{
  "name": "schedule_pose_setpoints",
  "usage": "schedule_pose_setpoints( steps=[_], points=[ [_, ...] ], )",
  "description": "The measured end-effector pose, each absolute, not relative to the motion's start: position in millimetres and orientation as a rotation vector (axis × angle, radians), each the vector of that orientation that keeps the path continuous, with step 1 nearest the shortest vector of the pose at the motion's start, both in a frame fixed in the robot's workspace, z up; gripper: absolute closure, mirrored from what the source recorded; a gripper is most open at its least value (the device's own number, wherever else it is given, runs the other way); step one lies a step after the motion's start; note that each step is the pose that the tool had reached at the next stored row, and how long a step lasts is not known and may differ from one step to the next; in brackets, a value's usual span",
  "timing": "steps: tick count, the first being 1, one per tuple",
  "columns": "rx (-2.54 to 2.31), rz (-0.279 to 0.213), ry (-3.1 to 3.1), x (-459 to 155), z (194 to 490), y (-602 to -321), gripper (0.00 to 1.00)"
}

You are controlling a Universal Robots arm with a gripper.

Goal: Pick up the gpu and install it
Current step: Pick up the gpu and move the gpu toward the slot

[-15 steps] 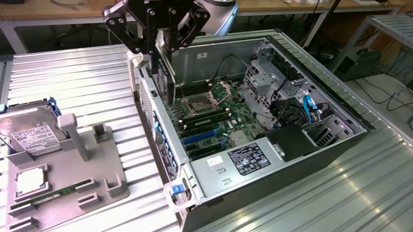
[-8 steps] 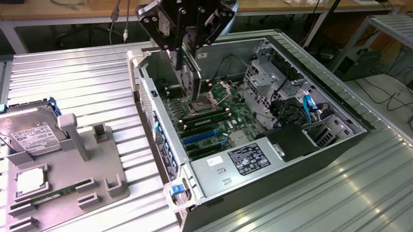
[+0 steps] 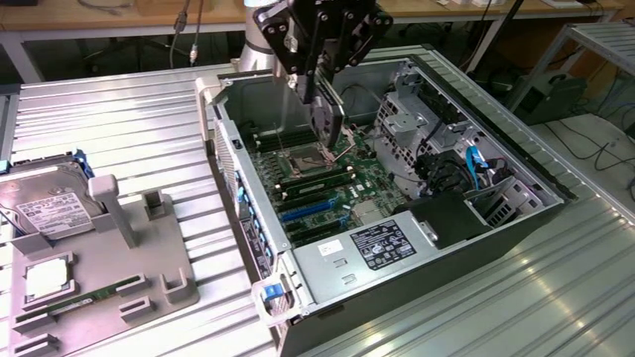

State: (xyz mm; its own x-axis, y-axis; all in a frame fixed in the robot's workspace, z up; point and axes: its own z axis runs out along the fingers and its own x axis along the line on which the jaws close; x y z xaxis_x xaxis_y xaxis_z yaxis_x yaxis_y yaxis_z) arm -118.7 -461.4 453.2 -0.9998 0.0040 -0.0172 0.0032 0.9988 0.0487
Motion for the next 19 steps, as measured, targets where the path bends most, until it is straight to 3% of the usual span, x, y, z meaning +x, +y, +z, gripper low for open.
schedule_pose_setpoints(
  steps=[19],
  points=[
    [0.005, 0.076, 3.123, -47, 451, -461, 0.73]
  ],
)
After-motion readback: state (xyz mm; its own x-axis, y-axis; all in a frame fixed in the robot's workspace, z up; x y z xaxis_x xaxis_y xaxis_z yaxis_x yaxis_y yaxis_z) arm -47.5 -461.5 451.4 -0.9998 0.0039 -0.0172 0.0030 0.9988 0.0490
